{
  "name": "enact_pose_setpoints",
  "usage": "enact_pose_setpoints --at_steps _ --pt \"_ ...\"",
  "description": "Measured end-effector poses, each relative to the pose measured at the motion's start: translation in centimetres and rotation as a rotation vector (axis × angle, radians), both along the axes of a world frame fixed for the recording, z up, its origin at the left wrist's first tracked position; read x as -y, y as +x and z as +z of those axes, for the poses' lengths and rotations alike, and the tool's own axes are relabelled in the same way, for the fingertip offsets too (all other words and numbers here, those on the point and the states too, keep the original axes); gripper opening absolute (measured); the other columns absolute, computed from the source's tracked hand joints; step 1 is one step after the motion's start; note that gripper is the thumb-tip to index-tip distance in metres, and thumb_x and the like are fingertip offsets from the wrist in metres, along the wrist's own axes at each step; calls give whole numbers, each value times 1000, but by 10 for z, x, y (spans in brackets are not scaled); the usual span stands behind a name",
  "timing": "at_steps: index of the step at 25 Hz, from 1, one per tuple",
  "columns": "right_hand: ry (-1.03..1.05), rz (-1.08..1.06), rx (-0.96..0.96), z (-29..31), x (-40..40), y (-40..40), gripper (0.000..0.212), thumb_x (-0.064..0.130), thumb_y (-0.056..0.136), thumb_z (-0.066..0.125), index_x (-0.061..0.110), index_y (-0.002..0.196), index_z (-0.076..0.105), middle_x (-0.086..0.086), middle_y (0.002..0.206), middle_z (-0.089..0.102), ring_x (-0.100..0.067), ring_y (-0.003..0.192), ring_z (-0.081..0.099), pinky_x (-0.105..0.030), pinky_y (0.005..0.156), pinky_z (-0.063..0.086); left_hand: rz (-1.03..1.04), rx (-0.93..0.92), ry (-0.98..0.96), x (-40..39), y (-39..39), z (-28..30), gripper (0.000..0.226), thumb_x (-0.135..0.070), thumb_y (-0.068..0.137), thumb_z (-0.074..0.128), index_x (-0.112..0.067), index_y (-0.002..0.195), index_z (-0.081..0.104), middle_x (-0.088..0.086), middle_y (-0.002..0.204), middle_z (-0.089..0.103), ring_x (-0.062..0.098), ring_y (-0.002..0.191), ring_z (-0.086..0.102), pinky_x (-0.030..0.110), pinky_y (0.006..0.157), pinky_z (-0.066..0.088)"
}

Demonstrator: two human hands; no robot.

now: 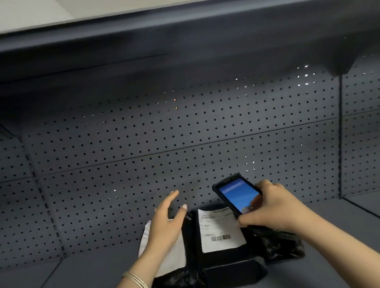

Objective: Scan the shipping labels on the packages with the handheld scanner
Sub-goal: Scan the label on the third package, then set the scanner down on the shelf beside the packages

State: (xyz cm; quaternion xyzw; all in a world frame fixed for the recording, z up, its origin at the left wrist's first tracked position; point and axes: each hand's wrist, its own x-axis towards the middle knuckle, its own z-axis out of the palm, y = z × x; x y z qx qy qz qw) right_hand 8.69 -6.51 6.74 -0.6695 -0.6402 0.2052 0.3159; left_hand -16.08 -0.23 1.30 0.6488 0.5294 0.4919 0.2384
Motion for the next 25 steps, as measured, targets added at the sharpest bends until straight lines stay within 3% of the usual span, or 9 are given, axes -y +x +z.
enact_pose_setpoints --at_steps 6,11,14,16,18,21,25 --pt "8 -39 21 -11 -14 85 68 43 55 86 16 108 52 -4 115 60 -4 90 53 -33 79 57 -79 61 -5 9 113 11 43 -39 88 58 -45 129 47 -12 143 43 9 135 34 26 100 29" --pt "-16 -46 37 -24 -24 161 66 45 54 84 16 103 52 -4 115 61 0 82 47 -27 66 50 -91 71 9 11 194 11 44 -37 88 59 -42 130 47 -15 142 45 3 130 39 21 99 29" --pt "-48 -44 42 -34 -28 190 69 45 54 85 14 106 52 -6 116 58 -8 85 50 -28 67 52 -71 48 -5 15 222 7 41 -35 89 59 -41 128 49 -15 139 47 -3 110 50 11 90 35" --pt "-74 -34 43 -43 -29 203 67 43 58 85 12 108 51 -7 117 55 -11 85 51 -27 65 50 -37 28 -10 17 233 3 40 -34 88 60 -43 126 49 -16 137 49 -1 122 45 17 98 31" --pt "-107 -40 53 -56 -32 209 65 40 64 85 10 111 51 -8 118 49 -16 88 55 -27 68 49 -8 -2 -16 21 238 -1 42 -33 88 60 -40 128 49 -17 137 49 0 129 39 21 103 26" --pt "-148 -33 57 -81 -37 204 70 41 65 84 8 117 51 -10 122 47 -25 104 61 -29 78 51 41 -85 -9 26 239 -4 44 -27 89 58 -34 132 49 -18 135 48 -3 125 37 19 102 25" --pt "-191 -20 84 -103 -43 193 77 46 64 82 8 123 51 -12 126 48 -31 122 53 -35 97 51 62 -162 -21 29 235 -8 44 -26 89 59 -32 132 49 -19 130 50 -7 118 39 18 100 26"
